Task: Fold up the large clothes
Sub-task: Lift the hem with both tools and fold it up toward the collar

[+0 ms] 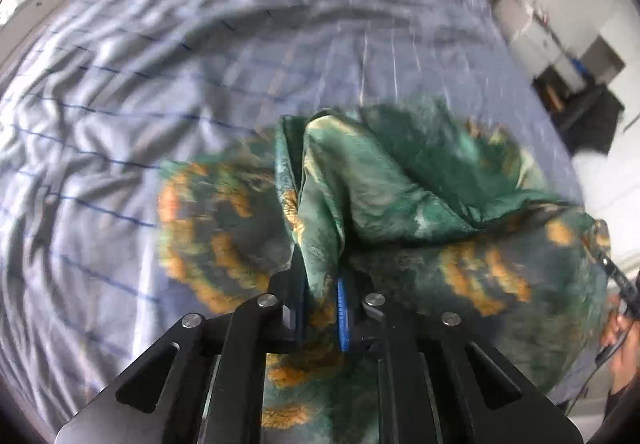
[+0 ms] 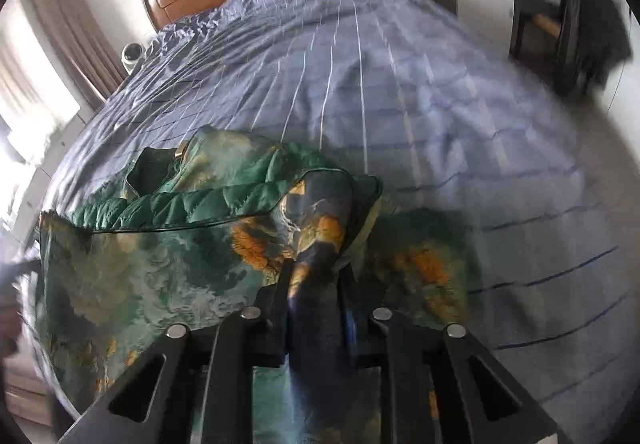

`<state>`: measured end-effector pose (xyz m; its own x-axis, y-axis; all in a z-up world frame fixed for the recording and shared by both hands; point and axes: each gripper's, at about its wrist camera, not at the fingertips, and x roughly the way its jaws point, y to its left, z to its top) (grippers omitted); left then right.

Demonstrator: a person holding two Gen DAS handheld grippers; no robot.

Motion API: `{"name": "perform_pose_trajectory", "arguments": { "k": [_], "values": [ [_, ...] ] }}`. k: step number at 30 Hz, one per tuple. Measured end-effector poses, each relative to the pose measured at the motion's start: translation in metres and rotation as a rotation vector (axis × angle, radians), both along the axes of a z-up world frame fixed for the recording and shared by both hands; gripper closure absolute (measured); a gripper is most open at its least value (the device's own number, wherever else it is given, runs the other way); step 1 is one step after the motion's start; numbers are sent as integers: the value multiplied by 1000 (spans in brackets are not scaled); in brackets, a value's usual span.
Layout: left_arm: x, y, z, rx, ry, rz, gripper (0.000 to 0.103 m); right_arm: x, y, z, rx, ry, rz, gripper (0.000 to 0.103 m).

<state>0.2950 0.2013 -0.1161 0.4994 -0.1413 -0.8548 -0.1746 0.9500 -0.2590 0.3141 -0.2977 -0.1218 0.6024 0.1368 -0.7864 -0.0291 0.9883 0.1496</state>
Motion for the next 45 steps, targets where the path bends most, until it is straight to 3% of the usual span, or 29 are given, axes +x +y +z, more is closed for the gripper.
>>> {"name": "perform_pose_trajectory", "arguments": {
  "k": [5,8,12,15,18,21,24,29,45],
  "values": [
    [-14,14,56,-17,-143,41,94,-16,11,73,-131,-185,46,87],
    [5,8,89,72,-258,72,94,3,22,108,-187,-260,55,87],
    [40,0,86,163,-317,123,94,39,32,127,-274,-335,21,88],
    [64,-9,49,270,-276,120,94,66,35,109,-347,-333,-10,87],
    [81,-13,0,334,-202,113,94,88,33,65,-364,-267,-45,88],
    [82,-12,-45,350,-166,115,93,96,32,20,-394,-204,-69,88],
    [78,-16,-65,356,-181,110,91,104,28,-19,-385,-147,-74,88],
    [80,-6,-74,282,-196,117,88,113,25,-61,-355,-84,-87,88],
    [83,-3,-81,233,-205,117,88,124,15,-74,-264,-61,-107,86]
  ]
}}
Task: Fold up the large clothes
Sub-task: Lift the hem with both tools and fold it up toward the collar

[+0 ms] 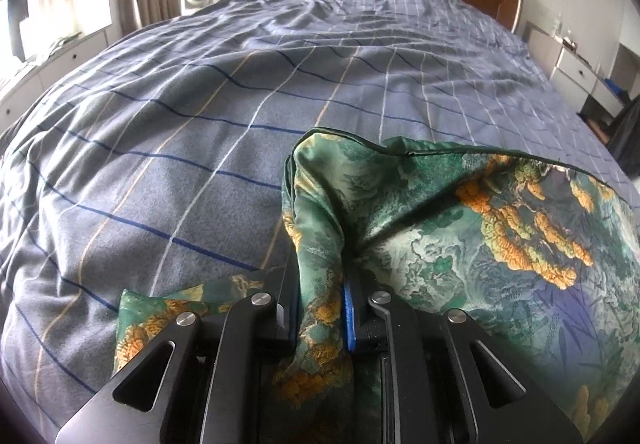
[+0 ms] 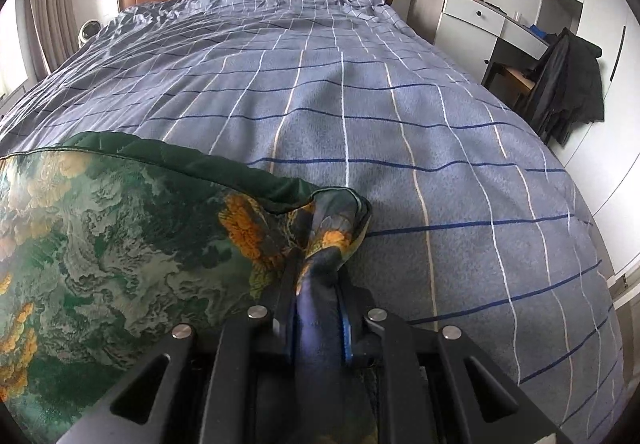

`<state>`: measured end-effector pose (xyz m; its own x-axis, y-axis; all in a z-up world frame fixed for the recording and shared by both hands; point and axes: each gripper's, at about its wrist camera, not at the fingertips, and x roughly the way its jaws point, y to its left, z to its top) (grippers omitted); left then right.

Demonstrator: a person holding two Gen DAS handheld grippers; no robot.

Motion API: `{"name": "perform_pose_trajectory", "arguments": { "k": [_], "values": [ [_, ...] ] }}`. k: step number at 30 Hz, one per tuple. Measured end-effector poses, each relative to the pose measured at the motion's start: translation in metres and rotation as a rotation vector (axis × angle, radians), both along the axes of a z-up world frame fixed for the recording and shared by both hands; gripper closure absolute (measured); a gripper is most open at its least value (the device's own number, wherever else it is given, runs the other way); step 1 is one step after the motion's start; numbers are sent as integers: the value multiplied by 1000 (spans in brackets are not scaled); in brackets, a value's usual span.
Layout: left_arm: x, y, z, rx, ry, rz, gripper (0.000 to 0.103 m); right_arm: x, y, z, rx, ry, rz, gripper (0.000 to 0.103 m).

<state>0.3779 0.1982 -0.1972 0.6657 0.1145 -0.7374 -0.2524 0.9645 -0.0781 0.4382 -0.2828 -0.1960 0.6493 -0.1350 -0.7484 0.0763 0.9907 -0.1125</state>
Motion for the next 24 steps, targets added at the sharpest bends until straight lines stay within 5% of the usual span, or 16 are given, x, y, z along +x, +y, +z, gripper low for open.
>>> {"name": "perform_pose_trajectory", "arguments": {
  "k": [24],
  "values": [
    [0,3,0,-9,-7,0,84,2,0,-1,6,0,-1,85]
  ]
}}
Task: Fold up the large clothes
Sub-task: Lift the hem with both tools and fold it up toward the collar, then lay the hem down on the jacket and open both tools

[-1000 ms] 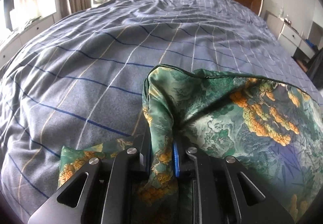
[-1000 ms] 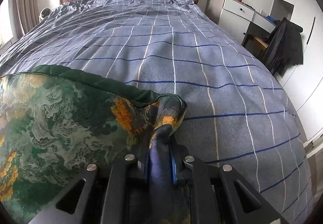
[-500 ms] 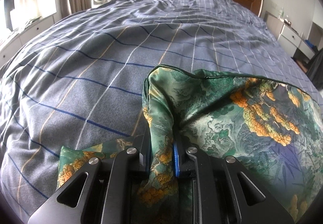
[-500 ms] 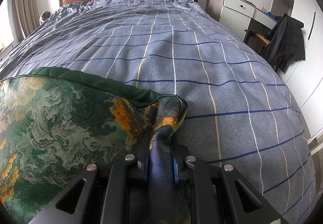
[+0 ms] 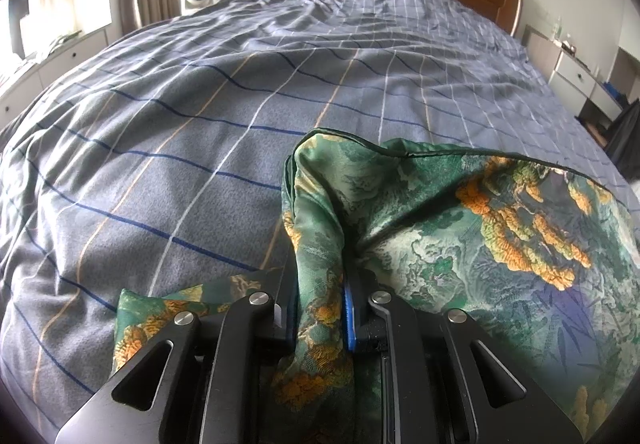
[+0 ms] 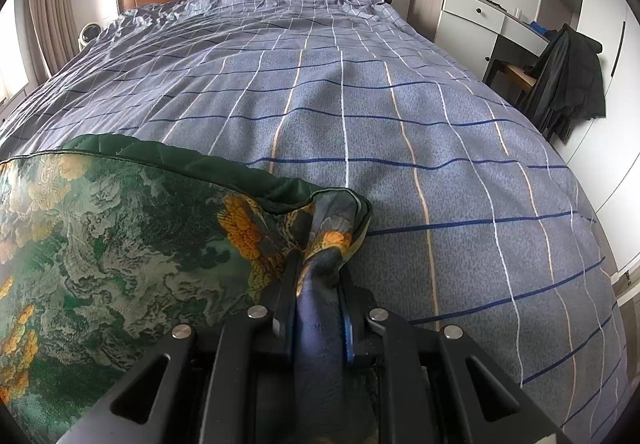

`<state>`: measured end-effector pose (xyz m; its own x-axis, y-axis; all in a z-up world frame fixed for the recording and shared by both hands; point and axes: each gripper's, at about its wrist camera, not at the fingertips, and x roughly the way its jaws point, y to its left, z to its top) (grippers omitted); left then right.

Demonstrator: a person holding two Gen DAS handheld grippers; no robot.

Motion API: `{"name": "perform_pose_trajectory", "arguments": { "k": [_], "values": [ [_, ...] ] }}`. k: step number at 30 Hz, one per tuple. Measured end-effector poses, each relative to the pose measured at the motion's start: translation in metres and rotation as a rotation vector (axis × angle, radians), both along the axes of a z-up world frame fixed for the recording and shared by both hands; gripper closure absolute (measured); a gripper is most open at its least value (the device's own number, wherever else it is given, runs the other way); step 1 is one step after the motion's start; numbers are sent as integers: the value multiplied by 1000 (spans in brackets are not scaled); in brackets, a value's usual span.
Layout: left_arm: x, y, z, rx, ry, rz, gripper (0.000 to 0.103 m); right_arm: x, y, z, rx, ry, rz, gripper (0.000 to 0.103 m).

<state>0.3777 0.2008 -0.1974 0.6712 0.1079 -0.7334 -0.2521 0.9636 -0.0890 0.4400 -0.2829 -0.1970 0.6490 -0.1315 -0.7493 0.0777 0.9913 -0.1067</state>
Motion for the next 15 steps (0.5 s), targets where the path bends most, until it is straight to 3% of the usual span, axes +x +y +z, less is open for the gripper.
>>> {"name": "perform_pose_trajectory", "arguments": {
  "k": [3,5,6,8,10,11,12,14,15],
  "values": [
    [-3,4,5,-37,-11,7,76,-1,-1,0,8,0,1,84],
    [-4,10,8,-65,-5,30,50,-1,-4,1,34,1,2,83],
    [-3,15,10,-87,10,45,42,0,-6,2,51,10,2,83],
    [1,25,16,-146,53,62,13,3,-11,5,86,34,4,82],
    [3,36,22,-212,80,66,8,6,-18,11,131,68,2,79],
    [2,41,27,-237,88,74,8,7,-23,16,144,81,-6,70],
    [-1,46,38,-246,84,103,8,6,-28,26,144,79,-31,50],
    [-11,46,60,-232,30,133,8,-2,-36,47,127,28,-64,29],
    [-15,42,70,-222,-4,118,8,-11,-38,63,121,-23,-60,29]
  ]
}}
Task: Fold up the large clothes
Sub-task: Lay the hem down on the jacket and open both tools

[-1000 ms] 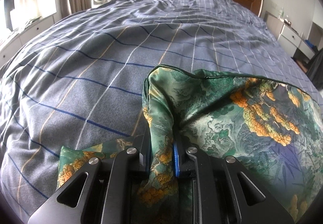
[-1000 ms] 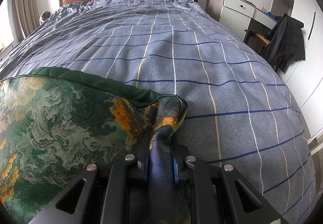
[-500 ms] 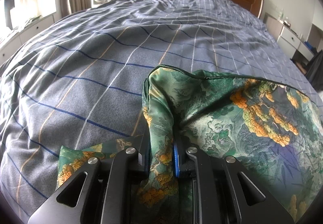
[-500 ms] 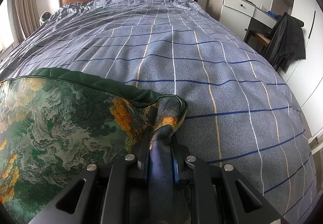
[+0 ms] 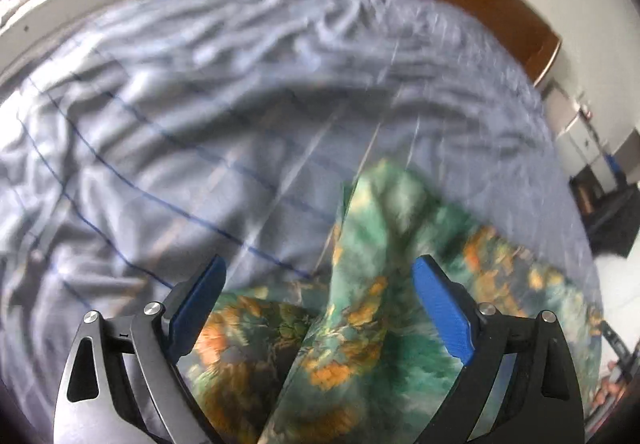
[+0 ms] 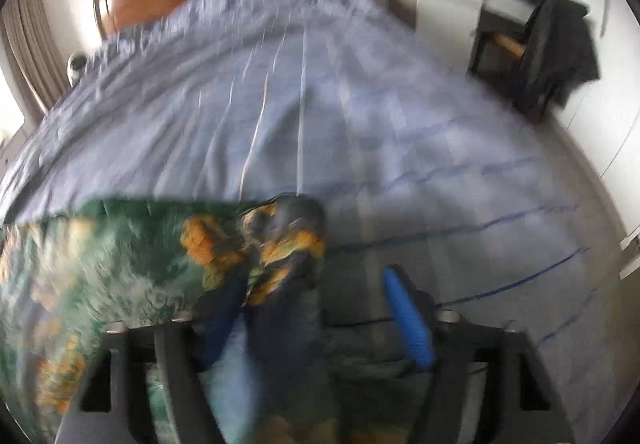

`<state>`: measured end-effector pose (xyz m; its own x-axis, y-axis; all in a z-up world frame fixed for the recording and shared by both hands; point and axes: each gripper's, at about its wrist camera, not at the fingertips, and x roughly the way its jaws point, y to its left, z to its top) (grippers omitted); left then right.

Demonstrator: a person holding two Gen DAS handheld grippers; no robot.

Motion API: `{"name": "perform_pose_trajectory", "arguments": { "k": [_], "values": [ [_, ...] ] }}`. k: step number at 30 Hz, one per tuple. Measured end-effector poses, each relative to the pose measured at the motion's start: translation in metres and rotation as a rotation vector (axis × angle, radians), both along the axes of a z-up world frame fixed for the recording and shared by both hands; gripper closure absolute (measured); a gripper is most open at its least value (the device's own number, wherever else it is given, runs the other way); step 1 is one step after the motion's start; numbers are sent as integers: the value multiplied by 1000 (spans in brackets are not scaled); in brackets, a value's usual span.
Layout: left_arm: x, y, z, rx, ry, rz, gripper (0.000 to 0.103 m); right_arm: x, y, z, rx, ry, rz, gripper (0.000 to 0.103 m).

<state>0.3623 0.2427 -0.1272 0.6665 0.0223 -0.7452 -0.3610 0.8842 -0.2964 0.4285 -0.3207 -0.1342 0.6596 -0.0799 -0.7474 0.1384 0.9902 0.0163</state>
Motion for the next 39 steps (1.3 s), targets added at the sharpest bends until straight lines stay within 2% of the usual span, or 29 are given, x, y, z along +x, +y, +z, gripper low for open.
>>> {"name": "perform_pose_trajectory", "arguments": {
  "k": [2,5,7,9,10,12,14,17,21,24,30,35,37,39],
  "values": [
    [-2,-15,15,34,-40,-50,7,-14,4,20,-7,-44,34,29],
    [10,-52,23,107,-43,-183,3,-37,22,34,39,-55,155,29],
    [27,-77,5,154,19,-253,3,-49,41,30,77,-29,250,29],
    [39,-82,-19,199,111,-223,3,-59,60,16,74,18,318,29],
    [41,-80,-29,209,146,-199,2,-64,69,4,36,47,338,29],
    [37,-70,-36,113,129,-149,2,-69,76,-16,-50,87,337,29],
    [27,-61,-28,92,107,-109,3,-76,67,-22,-60,75,286,29],
    [15,-64,-15,119,85,-131,3,-88,63,-10,-124,42,211,29],
    [-7,-89,1,166,40,-214,3,-116,81,11,-255,-32,214,29],
    [-22,-115,4,193,31,-284,3,-131,89,22,-297,-73,198,29],
    [-32,-179,20,254,11,-426,3,-137,81,41,-339,-97,166,29],
    [-27,-212,40,261,-23,-469,3,-152,69,46,-339,-102,160,29],
    [-15,-224,48,259,-32,-465,3,-158,68,48,-314,-99,161,29],
    [-4,-233,47,248,-22,-463,2,-171,68,49,-246,-99,167,29]
  ]
}}
